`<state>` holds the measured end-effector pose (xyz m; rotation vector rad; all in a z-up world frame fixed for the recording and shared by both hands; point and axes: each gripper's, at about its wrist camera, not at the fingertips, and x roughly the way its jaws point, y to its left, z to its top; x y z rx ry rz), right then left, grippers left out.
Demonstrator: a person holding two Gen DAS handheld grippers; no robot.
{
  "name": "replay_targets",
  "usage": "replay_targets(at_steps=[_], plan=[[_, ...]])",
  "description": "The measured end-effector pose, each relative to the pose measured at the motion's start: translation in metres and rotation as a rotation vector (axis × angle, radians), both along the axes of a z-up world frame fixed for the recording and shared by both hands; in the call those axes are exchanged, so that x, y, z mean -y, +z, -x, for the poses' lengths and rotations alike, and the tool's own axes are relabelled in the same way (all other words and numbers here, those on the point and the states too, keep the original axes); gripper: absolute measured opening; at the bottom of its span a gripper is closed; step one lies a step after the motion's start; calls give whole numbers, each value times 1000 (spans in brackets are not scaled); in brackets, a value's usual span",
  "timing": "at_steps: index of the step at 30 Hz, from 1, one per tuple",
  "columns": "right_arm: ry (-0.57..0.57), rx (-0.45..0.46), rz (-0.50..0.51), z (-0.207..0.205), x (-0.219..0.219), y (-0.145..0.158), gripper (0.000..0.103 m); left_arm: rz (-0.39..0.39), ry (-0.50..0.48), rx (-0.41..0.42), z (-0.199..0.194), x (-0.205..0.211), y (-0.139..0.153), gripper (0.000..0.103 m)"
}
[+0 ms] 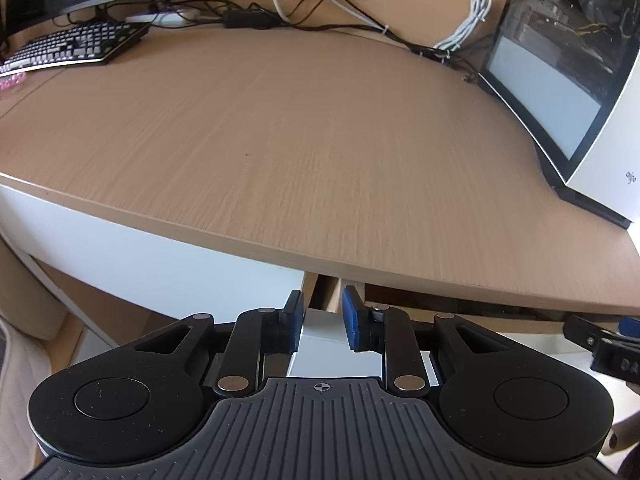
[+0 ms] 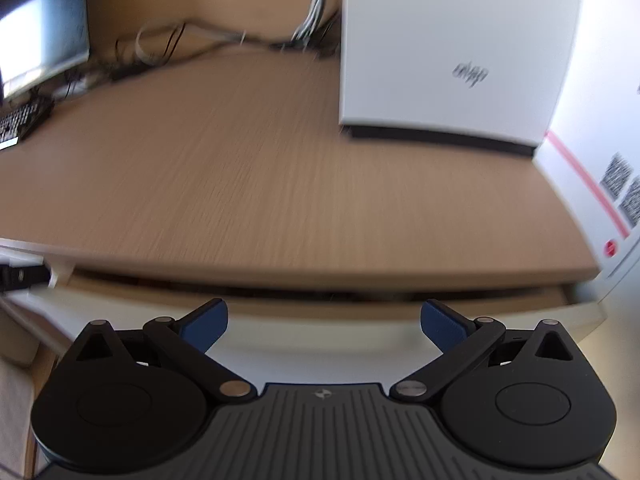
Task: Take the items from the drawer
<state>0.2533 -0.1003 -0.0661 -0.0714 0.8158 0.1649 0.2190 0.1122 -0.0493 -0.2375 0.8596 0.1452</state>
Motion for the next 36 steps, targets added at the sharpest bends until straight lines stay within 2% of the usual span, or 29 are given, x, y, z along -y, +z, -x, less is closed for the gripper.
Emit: replay_targets(at_steps=[1, 5, 10, 19, 22, 23, 24, 31, 34, 36], plan=[[-8, -33, -6, -6, 2, -3, 103, -4, -1, 3, 1, 1, 0, 25], [-26, -26, 11, -14, 5, -9, 103, -7, -8, -4, 3, 2, 0, 25], [-16, -62, 20, -23, 4, -15, 103, -15, -30, -18, 9, 1, 2, 25], [4, -122, 15, -9, 9, -13, 103, -16, -74, -48, 43, -4, 4, 26], [7, -143, 10, 3, 13, -11, 103, -34, -105, -84, 56, 0, 4, 23], [10, -150, 6, 7, 14, -10, 103, -16, -119, -94, 60, 1, 3, 17], [14, -156, 1, 10, 15, -9, 103, 7, -136, -93, 65, 1, 3, 17], [30, -164, -19, 40, 22, -7, 103, 30, -227, 23, 81, 7, 30, 18], [24, -176, -16, 48, 21, -6, 103, 6, -303, 9, 73, 17, 33, 18], [21, -186, -16, 51, 22, -6, 103, -11, -353, -29, 64, 26, 29, 18]])
